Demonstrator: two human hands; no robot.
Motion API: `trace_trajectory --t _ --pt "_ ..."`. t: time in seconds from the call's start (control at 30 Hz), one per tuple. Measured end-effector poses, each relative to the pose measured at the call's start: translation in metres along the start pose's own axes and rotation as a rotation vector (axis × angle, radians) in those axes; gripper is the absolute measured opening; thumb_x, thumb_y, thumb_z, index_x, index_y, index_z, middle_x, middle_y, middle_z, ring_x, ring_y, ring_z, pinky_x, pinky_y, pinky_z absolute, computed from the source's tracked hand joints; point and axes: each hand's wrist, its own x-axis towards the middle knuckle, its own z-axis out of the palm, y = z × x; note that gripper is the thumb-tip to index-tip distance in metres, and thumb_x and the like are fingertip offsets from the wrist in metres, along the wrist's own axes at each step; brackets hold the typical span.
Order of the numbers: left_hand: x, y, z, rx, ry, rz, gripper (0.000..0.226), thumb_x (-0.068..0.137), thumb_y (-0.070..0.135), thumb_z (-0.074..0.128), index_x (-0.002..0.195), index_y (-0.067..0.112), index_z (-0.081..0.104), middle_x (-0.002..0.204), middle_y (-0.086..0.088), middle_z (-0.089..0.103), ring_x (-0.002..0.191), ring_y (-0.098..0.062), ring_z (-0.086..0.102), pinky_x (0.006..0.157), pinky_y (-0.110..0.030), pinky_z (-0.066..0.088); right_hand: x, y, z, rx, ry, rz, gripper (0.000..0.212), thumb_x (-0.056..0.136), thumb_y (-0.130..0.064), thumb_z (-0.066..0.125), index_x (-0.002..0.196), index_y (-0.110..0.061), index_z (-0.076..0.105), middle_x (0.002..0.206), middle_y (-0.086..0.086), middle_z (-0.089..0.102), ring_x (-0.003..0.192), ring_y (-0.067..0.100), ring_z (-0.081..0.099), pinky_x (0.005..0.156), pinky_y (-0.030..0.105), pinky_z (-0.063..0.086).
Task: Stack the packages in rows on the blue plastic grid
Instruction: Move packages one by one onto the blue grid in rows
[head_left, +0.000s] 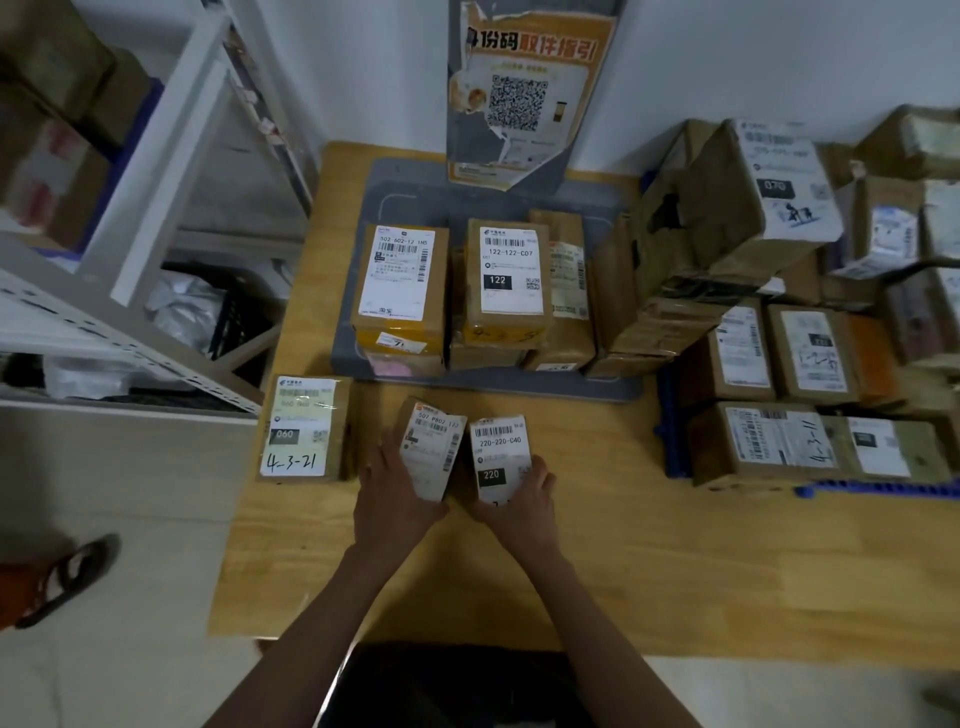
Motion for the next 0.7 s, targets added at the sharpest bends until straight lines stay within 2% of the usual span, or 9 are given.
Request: trace_trajectory --t 0.1,0.3,0.4,0.53,0.7 --pt "-0.015 -0.001 0.005 -0.006 -0.018 -0.012 0.136 0.053 0.041 0.090 0.151 0.012 0.002 0.147 -0.013 0.024 0.133 -0.037 0.031 0.096 -0.048 0.044 -0.012 0.015 -0.003 0.007 0.021 0.020 0.104 0.061 -0.038 0.088 0.138 -0.010 0.025 0.125 0.006 0.036 0.119 0.029 0.045 0.093 0.043 0.047" --pt "-0.041 0.014 0.008 -0.020 -0.008 0.014 0.129 0.050 0.041 0.089 0.149 0.014 0.010 0.136 -0.009 0.031 0.123 -0.032 0.037 0.087 -0.044 0.045 -0.025 0.035 -0.029 0.057 0.074 0.013 0.091 0.065 -0.035 0.085 0.133 -0.009 0.030 0.125 0.006 0.041 0.119 0.029 0.048 0.095 0.048 0.049" --pt "-0.054 0.029 0.009 -0.019 0.009 0.051 0.126 0.049 0.042 0.089 0.147 0.016 0.014 0.132 -0.007 0.034 0.119 -0.030 0.038 0.082 -0.041 0.045 -0.029 0.043 -0.052 0.099 0.125 -0.022 0.089 0.067 -0.032 0.083 0.135 -0.008 0.031 0.125 0.005 0.041 0.119 0.028 0.049 0.094 0.045 0.050" --pt "-0.073 0.053 0.016 -0.016 0.070 0.118 0.120 0.047 0.044 0.089 0.141 0.019 0.020 0.125 -0.004 0.036 0.114 -0.028 0.041 0.075 -0.037 0.044 -0.039 0.060 -0.084 0.129 0.163 -0.073 0.088 0.070 -0.034 0.081 0.137 -0.008 0.030 0.128 0.006 0.041 0.120 0.028 0.047 0.096 0.045 0.049" --pt "-0.106 0.095 0.032 0.028 0.091 0.179 0.122 0.047 0.050 0.086 0.144 0.018 0.019 0.126 -0.002 0.036 0.115 -0.028 0.041 0.078 -0.038 0.045 -0.059 0.096 -0.131 0.174 0.221 -0.101 0.086 0.069 -0.040 0.080 0.135 -0.009 0.034 0.128 0.006 0.044 0.118 0.025 0.049 0.089 0.038 0.048"
